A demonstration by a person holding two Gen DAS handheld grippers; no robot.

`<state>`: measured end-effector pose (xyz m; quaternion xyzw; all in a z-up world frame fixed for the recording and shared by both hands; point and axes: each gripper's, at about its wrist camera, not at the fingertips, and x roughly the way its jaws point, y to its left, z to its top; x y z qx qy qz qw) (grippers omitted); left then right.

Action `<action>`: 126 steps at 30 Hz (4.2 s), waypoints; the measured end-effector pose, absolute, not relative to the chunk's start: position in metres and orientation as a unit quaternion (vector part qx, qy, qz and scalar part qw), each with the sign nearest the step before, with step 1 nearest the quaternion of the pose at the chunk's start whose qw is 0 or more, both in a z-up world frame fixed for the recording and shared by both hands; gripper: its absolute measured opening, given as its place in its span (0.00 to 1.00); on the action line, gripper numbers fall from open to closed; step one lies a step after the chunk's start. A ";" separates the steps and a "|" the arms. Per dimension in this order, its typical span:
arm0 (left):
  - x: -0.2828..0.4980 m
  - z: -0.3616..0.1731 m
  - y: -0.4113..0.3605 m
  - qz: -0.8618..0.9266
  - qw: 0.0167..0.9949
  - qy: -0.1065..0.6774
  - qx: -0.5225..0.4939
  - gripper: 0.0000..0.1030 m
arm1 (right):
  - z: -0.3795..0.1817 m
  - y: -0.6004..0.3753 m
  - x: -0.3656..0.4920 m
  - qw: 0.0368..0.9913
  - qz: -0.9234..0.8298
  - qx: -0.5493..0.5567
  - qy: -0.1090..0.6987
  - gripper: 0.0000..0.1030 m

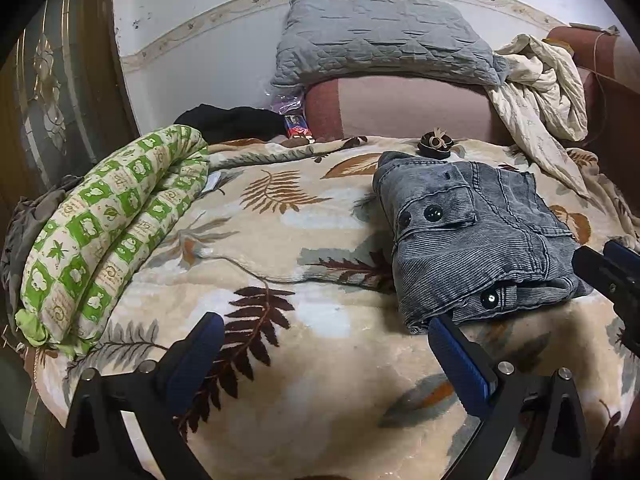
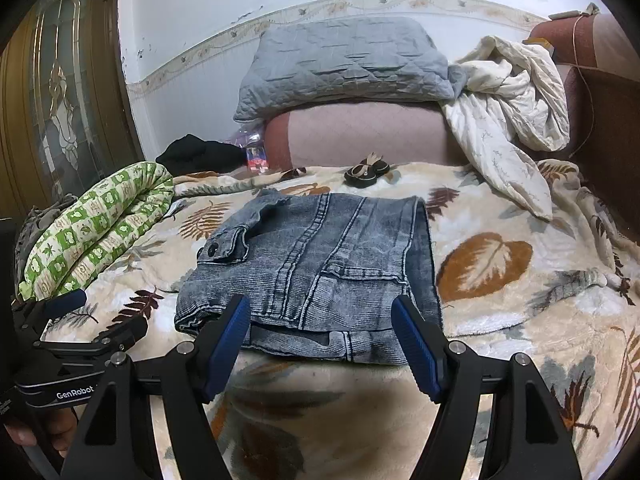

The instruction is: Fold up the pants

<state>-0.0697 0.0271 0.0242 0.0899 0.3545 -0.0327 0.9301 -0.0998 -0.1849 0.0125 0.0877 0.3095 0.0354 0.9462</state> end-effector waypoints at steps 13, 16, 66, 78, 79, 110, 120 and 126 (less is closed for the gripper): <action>-0.070 0.024 0.026 -0.038 0.930 0.354 0.089 1.00 | 0.010 -0.185 -0.099 0.946 0.036 0.084 0.311 0.72; -0.070 0.024 0.026 -0.040 0.930 0.354 0.089 1.00 | 0.010 -0.184 -0.098 0.946 0.035 0.084 0.312 0.72; -0.069 0.017 0.025 -0.047 0.928 0.360 0.085 1.00 | 0.007 -0.179 -0.098 0.945 0.039 0.070 0.317 0.72; -0.068 0.015 0.026 -0.050 0.926 0.364 0.083 1.00 | 0.006 -0.176 -0.098 0.945 0.039 0.066 0.317 0.72; -0.068 0.015 0.026 -0.051 0.926 0.364 0.083 1.00 | 0.006 -0.176 -0.098 0.945 0.040 0.067 0.317 0.72; -0.070 0.015 0.026 -0.057 0.928 0.360 0.075 1.00 | 0.005 -0.173 -0.099 0.947 0.044 0.057 0.314 0.72; -0.070 0.015 0.028 -0.057 0.929 0.358 0.070 1.00 | 0.005 -0.170 -0.099 0.947 0.047 0.051 0.314 0.72; -0.070 0.017 0.028 -0.060 0.931 0.355 0.065 1.00 | 0.005 -0.170 -0.099 0.947 0.047 0.052 0.315 0.72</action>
